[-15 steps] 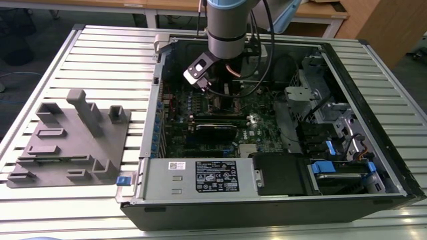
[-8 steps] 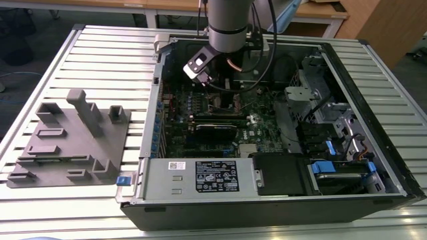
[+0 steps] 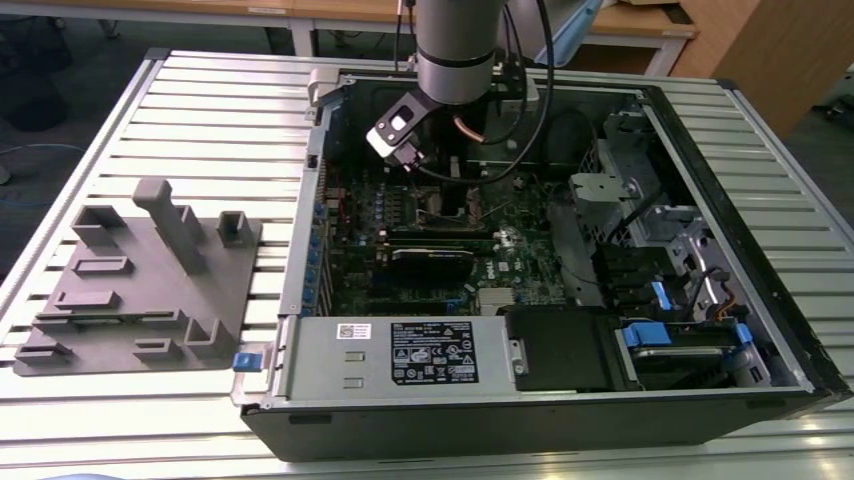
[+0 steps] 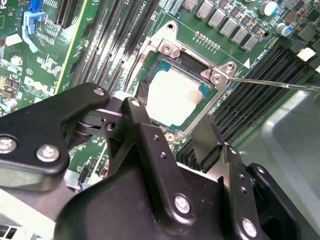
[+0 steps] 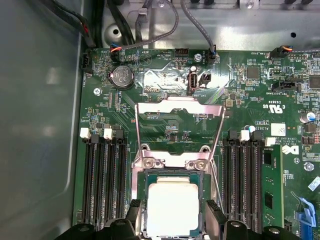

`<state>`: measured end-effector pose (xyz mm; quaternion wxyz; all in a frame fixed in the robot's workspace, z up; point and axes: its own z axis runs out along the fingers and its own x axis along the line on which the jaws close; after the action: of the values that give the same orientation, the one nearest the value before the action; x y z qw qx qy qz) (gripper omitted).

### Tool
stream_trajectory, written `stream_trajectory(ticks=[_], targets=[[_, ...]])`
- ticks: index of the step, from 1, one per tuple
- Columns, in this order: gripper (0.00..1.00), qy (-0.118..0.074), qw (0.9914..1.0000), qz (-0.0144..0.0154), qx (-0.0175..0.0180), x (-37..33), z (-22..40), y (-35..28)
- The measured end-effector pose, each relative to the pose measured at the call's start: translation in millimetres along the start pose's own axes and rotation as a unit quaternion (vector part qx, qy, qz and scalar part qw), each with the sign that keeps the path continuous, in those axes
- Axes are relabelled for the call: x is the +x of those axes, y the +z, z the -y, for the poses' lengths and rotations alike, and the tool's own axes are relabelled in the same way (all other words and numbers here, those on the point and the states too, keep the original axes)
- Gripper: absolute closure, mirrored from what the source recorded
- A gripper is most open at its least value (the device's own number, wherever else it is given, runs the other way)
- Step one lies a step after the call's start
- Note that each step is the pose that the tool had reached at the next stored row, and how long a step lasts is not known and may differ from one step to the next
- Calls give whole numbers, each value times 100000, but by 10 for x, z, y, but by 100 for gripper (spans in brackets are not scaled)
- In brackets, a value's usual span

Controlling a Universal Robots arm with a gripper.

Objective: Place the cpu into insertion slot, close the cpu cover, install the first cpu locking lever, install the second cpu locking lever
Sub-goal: 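Place the cpu into insertion slot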

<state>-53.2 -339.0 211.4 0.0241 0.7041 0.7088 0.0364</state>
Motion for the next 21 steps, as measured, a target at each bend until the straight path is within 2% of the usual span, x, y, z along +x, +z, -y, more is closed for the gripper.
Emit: stream_trajectory(ticks=[2,3,4,8,10,12,13,14,21], targets=[[40,2,100000,1,2,0,0,-1],[47,2,100000,1,2,0,0,-1],[47,1,100000,2,0,0,0,-2],[70,2,100000,3,2,0,0,-3],[70,1,100000,5,4,0,0,-4],[82,1,100000,0,1,0,0,-4],[82,4,100000,2,2,0,0,-5],[89,2,100000,2,4,0,0,-5],[89,4,100000,1,1,0,-1,-7]])
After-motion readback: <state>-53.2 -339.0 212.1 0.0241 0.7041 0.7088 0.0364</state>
